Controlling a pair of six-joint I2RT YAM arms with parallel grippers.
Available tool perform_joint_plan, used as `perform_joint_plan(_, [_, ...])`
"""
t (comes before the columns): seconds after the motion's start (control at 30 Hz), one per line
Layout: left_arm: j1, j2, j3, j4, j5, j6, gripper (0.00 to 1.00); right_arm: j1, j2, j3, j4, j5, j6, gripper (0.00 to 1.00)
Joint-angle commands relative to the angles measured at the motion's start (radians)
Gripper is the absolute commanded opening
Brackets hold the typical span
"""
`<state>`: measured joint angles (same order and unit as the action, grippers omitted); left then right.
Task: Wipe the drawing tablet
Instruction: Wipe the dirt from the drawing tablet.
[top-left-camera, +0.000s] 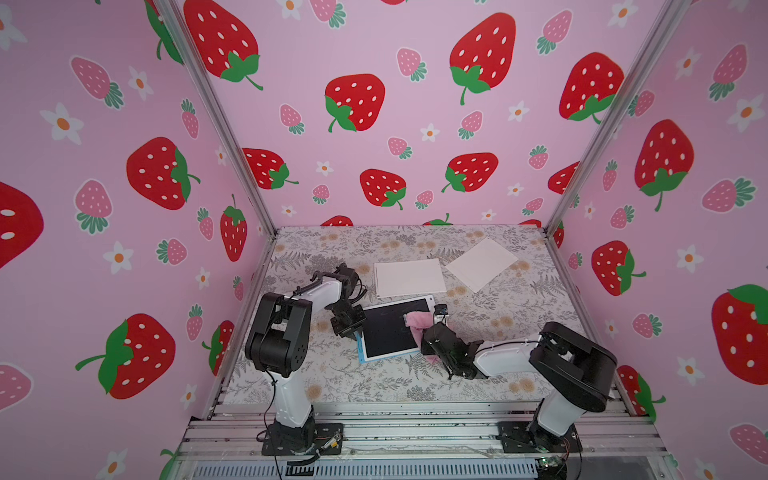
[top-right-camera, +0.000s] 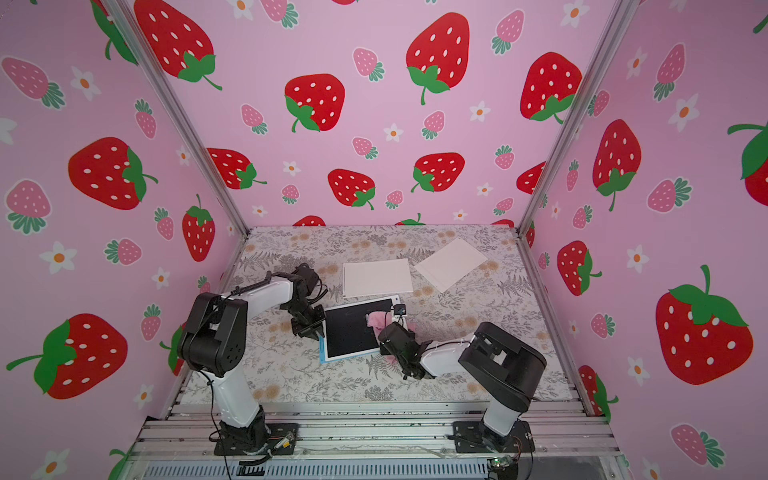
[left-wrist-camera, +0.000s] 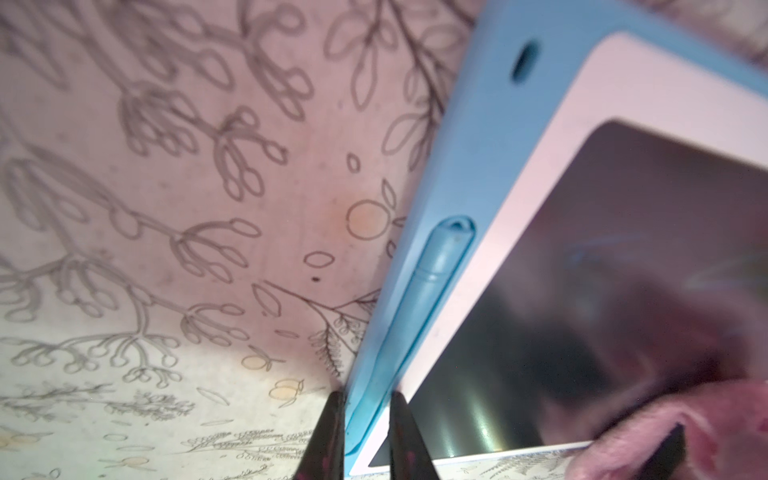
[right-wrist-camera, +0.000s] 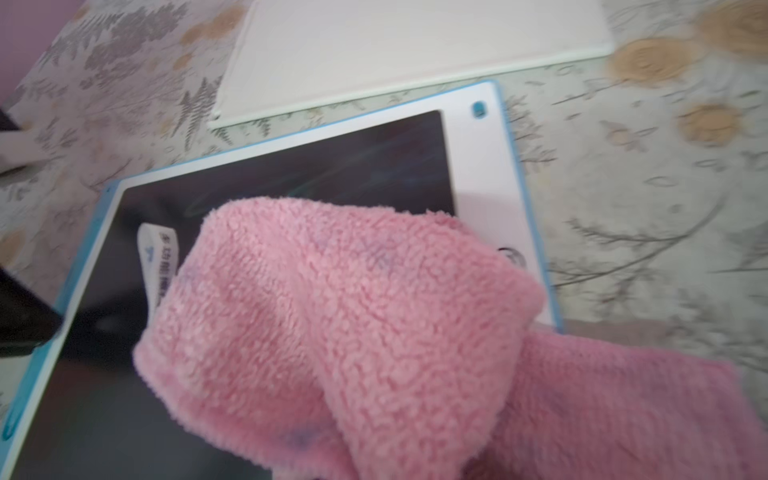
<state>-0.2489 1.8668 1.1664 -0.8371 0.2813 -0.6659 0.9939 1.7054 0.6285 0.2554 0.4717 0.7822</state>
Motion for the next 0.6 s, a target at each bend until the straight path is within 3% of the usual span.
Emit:
perform_joint_plan(0.0, [-0.021,0.106,-0.047,0.093,-0.069,-0.01,0.18,-0.093,0.012,-0.126,-0.244,-0.09,0.084,0.0])
perform_joint_plan(0.07, [-0.024,0.104,-0.048,0.095,-0.068,-0.014,0.18,-0.172,-0.052,-0.192,-0.246,-0.091,0.09,0.0])
perform_joint_plan(0.17, [-0.029,0.106,-0.052,0.105,-0.064,-0.022,0.18,-0.173,-0.107,-0.197,-0.251,-0.097,0.039,0.0])
perform_joint_plan(0.33, [-0.035,0.116,-0.059,0.134,-0.037,-0.017,0.18,0.061,0.085,0.019,-0.157,-0.172,-0.063,0.0])
perform_joint_plan(0.4, [-0.039,0.114,-0.063,0.142,-0.032,-0.01,0.18,0.101,0.195,0.129,-0.122,-0.229,-0.099,0.0])
perform_joint_plan(0.5, [-0.038,0.111,-0.062,0.136,-0.033,0.001,0.18,0.056,0.242,0.189,-0.126,-0.233,-0.1,0.0])
perform_joint_plan(0.57, [-0.039,0.111,-0.059,0.129,-0.04,0.006,0.18,-0.05,0.209,0.137,-0.126,-0.234,-0.051,0.0])
